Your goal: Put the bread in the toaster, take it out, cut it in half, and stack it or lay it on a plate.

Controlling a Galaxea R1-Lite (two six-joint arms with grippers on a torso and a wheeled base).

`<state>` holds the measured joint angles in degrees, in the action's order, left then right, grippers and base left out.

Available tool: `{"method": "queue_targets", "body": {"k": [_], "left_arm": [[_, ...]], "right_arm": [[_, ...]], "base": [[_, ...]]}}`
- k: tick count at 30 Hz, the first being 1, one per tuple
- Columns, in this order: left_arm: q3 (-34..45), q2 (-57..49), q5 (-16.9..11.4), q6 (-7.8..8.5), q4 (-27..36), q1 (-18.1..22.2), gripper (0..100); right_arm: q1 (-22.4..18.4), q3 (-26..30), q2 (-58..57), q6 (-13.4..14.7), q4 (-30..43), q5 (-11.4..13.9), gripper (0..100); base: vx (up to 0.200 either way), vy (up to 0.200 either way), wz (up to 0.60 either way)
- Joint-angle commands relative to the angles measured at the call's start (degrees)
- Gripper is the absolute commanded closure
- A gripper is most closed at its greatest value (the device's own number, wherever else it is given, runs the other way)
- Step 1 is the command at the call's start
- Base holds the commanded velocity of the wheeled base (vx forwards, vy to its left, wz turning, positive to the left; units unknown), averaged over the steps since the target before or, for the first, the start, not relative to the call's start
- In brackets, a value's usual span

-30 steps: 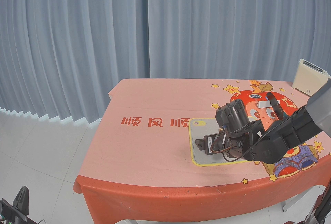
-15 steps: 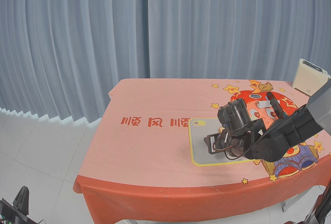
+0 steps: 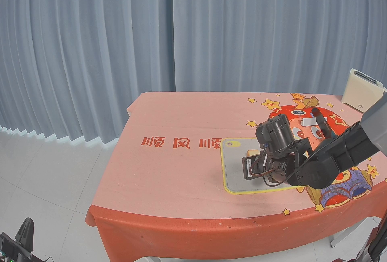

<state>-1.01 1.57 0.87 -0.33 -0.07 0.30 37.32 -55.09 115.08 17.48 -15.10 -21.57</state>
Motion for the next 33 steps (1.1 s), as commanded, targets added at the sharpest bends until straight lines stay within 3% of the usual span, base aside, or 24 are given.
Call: {"method": "queue_targets", "body": {"k": [1,8,24,28,33], "left_arm": [[1.0,0.1,0.0,-0.02,0.0,0.0,100],[1.0,0.1,0.0,-0.02,0.0,0.0,100],[1.0,0.1,0.0,-0.02,0.0,0.0,100],[1.0,0.1,0.0,-0.02,0.0,0.0,100],[1.0,0.1,0.0,-0.02,0.0,0.0,100]], "right_arm": [[0.1,0.2,-1.7,0.0,-0.2,0.0,100],[-0.4,0.9,-6.4,-0.3,-0.1,0.0,100],[-1.3,8.3,-17.4,0.5,-1.2,1.2,100],[-1.3,10.7,-20.2,2.3,-1.2,3.1,100],[-1.3,13.9,-23.0,3.2,-1.3,3.3,100]], "base": [[0.0,0.0,0.0],[0.0,0.0,0.0],[0.0,0.0,0.0],[0.0,0.0,0.0],[0.0,0.0,0.0]]}}
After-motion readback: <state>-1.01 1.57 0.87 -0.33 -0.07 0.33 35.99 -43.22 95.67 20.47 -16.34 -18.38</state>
